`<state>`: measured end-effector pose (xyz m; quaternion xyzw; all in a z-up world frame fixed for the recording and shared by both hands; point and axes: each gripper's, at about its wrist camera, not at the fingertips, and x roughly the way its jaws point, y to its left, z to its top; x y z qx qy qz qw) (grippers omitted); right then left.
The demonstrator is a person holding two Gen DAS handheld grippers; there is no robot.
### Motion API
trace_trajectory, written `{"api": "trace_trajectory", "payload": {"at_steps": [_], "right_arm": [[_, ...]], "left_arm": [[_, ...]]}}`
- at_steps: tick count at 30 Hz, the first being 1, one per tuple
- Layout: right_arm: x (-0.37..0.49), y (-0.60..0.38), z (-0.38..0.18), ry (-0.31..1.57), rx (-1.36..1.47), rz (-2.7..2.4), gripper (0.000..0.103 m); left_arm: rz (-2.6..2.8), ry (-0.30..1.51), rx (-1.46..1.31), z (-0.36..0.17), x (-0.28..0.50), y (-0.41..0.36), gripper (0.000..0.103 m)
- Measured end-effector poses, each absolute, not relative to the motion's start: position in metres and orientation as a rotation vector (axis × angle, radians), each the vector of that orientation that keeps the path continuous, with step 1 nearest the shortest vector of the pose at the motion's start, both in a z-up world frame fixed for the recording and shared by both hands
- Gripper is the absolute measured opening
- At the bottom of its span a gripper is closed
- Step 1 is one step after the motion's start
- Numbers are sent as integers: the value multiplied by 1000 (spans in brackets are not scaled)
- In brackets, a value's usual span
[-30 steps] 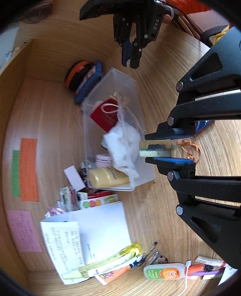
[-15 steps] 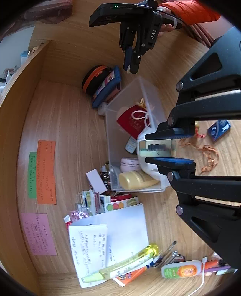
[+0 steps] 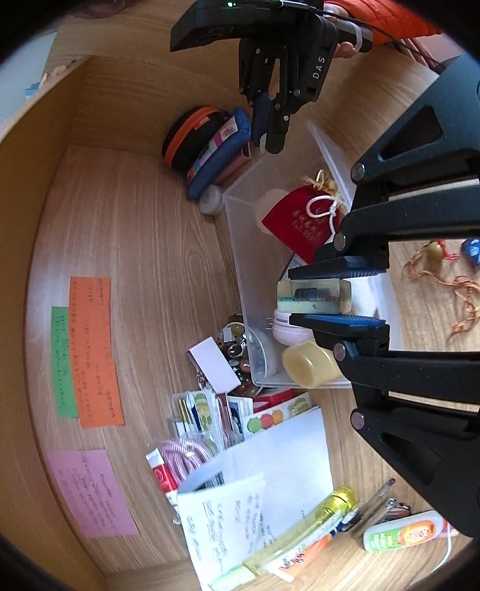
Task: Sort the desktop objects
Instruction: 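Carry block and shell into the clear box and open both tools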
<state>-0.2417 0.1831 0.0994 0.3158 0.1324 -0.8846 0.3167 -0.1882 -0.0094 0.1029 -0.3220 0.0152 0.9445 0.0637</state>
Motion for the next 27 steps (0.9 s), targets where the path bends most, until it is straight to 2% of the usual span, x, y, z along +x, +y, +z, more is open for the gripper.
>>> {"api": "trace_trajectory", "payload": {"at_steps": [27], "right_arm": [[-313, 152, 78, 391, 926, -2304, 19]], "left_arm": [[2773, 98, -1221, 47, -274, 12, 15]]}}
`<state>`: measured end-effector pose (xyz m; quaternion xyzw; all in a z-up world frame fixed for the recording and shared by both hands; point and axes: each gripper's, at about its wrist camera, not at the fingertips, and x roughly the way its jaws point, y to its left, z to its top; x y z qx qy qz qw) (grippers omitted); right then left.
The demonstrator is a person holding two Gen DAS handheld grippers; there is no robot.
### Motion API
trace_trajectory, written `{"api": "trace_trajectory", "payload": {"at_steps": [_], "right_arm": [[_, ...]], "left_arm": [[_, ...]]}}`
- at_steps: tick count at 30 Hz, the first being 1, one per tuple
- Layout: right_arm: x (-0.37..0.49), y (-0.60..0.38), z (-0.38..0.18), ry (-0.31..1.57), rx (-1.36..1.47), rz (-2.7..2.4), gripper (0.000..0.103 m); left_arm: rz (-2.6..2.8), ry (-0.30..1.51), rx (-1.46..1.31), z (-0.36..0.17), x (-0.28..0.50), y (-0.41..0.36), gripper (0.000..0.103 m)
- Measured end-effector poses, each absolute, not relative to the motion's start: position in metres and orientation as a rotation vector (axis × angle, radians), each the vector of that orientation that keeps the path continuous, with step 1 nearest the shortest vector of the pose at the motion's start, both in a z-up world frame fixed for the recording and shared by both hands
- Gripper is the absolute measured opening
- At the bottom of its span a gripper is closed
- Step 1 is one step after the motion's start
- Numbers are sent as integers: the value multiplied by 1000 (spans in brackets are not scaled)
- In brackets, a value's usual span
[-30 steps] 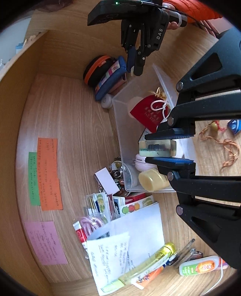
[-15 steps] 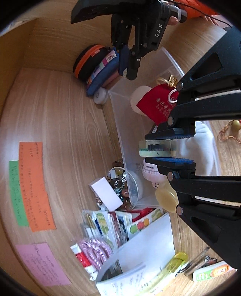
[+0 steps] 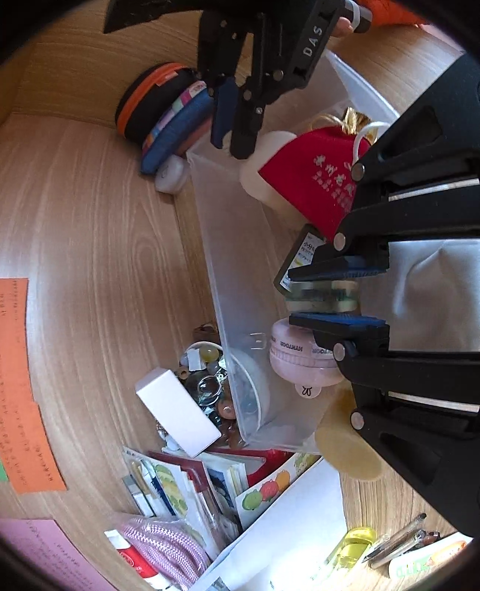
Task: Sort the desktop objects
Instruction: 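Carry block and shell into the clear box and open both tools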
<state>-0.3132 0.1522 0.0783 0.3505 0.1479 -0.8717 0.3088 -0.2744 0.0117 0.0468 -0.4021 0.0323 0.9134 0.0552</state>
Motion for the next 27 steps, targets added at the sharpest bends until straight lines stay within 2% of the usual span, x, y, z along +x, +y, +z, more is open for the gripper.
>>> {"api": "trace_trajectory", "payload": {"at_steps": [14, 16, 21, 25, 27], "right_arm": [[-315, 140, 76, 400, 914, -2287, 19], [-315, 139, 77, 391, 924, -2278, 19], [-307, 144, 85, 363, 913, -2286, 21], [-297, 153, 96, 344, 889, -2307, 29], [-290, 158, 102, 331, 876, -2317, 31]], "left_arm": [[2768, 103, -1223, 44, -273, 11, 17], [2771, 99, -1209, 47, -270, 11, 19], [2791, 112, -1157, 59, -257, 15, 33], [2804, 126, -1121, 69, -243, 18, 36], [2817, 138, -1103, 74, -235, 19, 41]]}}
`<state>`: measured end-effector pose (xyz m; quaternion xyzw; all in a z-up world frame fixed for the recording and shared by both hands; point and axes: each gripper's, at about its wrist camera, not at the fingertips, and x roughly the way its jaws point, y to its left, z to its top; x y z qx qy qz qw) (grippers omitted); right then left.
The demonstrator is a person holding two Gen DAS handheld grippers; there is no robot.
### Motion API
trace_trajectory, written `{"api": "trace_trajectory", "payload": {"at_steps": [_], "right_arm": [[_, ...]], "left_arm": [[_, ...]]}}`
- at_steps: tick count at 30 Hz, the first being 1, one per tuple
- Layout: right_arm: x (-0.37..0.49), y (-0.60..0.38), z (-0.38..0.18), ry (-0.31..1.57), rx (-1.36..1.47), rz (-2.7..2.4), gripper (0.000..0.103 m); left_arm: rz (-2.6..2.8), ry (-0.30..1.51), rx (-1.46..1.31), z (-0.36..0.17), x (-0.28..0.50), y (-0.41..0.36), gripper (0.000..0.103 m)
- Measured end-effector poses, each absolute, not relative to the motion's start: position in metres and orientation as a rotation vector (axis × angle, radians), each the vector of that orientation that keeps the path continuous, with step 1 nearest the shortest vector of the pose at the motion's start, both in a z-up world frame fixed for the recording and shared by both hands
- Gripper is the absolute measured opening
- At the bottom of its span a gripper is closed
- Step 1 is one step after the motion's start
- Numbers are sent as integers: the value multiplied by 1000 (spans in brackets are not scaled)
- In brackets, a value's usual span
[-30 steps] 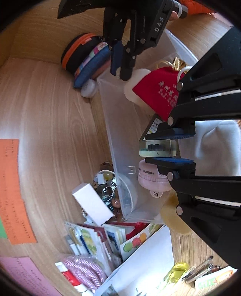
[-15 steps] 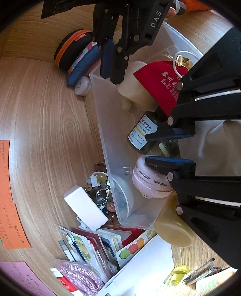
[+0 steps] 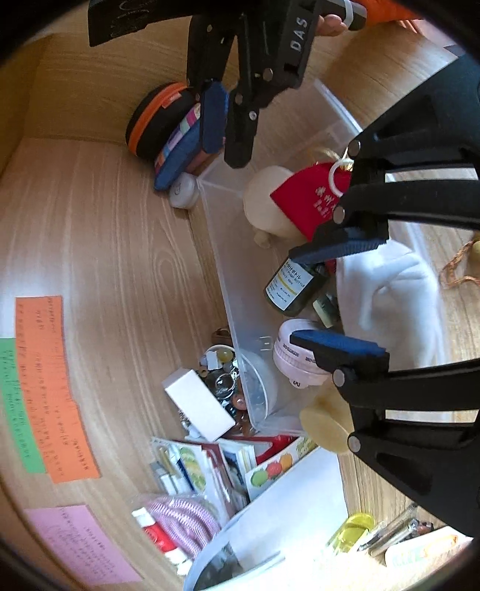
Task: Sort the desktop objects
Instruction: 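Carry block and shell into the clear box and open both tools, then lift both open tools up and away from the clear box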
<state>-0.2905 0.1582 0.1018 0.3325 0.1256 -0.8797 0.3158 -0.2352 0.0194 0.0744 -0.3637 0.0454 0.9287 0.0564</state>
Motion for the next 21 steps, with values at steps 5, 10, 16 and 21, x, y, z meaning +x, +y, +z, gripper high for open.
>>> {"api": "trace_trajectory", "payload": {"at_steps": [5, 10, 16, 21], "right_arm": [[-267, 171, 117, 314, 832, -2341, 36], [-236, 182, 130, 321, 775, -2369, 40], [-201, 191, 132, 306, 752, -2363, 41], [-174, 185, 114, 312, 757, -2326, 42]], "left_arm": [[2848, 156, -1056, 86, -214, 20, 50], [2884, 158, -1013, 95, -183, 16, 60], [2896, 129, -1034, 88, -152, 9, 66], [2876, 101, -1114, 66, -133, 4, 67]]}}
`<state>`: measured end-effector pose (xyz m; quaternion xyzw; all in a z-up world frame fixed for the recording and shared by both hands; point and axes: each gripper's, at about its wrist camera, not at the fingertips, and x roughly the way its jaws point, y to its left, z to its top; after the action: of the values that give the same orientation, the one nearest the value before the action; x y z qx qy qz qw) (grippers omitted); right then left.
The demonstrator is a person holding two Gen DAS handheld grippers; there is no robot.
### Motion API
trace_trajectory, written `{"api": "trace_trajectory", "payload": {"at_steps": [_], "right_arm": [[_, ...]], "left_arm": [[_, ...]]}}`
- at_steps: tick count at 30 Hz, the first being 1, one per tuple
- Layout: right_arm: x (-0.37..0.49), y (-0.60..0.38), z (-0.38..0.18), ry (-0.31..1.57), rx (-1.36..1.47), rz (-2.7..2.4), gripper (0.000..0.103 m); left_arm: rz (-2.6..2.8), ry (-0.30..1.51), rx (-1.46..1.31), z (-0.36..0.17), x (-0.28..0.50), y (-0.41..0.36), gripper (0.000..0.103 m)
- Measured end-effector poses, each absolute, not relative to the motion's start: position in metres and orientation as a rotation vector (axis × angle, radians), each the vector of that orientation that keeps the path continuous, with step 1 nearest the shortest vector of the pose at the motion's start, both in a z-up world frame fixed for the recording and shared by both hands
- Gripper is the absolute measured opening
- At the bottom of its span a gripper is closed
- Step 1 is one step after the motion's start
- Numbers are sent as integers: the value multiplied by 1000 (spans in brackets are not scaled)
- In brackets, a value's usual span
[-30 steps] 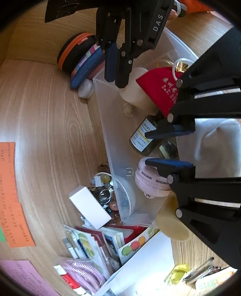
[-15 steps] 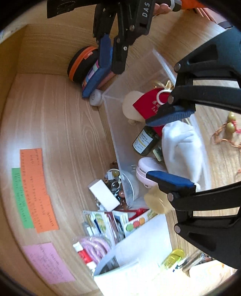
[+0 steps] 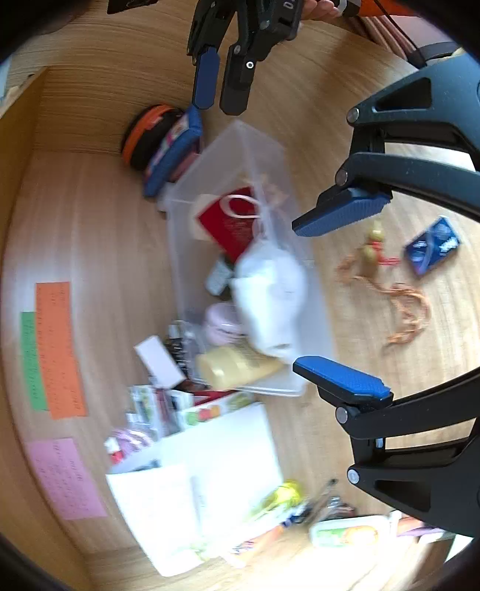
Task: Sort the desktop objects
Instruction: 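Lift both open tools up and away from the clear box, then grasp the blue Max box with left tool while right grasps the yellow gourd charm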
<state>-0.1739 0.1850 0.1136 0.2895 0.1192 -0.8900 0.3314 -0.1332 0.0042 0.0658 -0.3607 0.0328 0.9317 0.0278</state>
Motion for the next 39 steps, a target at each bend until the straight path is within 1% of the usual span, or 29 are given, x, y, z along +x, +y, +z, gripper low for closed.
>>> {"api": "trace_trajectory", "payload": {"at_steps": [5, 12, 17, 26, 29, 31, 33, 36, 39], "right_arm": [[-154, 171, 89, 348, 784, -2276, 43], [-145, 155, 57, 350, 845, -2199, 43], [-143, 142, 42, 376, 880, -2152, 43], [-141, 116, 32, 454, 890, -2089, 43], [-141, 107, 28, 483, 892, -2069, 43], [-143, 99, 25, 499, 900, -2049, 43], [-145, 92, 22, 514, 910, -2031, 43], [-150, 80, 16, 521, 937, -2004, 43], [-154, 71, 10, 512, 963, -1971, 42]], "left_arm": [[2853, 89, -1178, 44, -112, 3, 67], [2803, 93, -1248, 19, -87, 9, 67], [2774, 98, -1320, -1, -83, 16, 67], [2718, -31, -1323, -5, -85, 9, 67], [2716, -7, -1318, -6, -84, 11, 67], [2727, 15, -1319, -6, -84, 11, 65], [2736, 22, -1322, -6, -85, 9, 58], [2751, 3, -1318, -5, -84, 1, 52], [2758, 6, -1319, -5, -81, -5, 50]]}}
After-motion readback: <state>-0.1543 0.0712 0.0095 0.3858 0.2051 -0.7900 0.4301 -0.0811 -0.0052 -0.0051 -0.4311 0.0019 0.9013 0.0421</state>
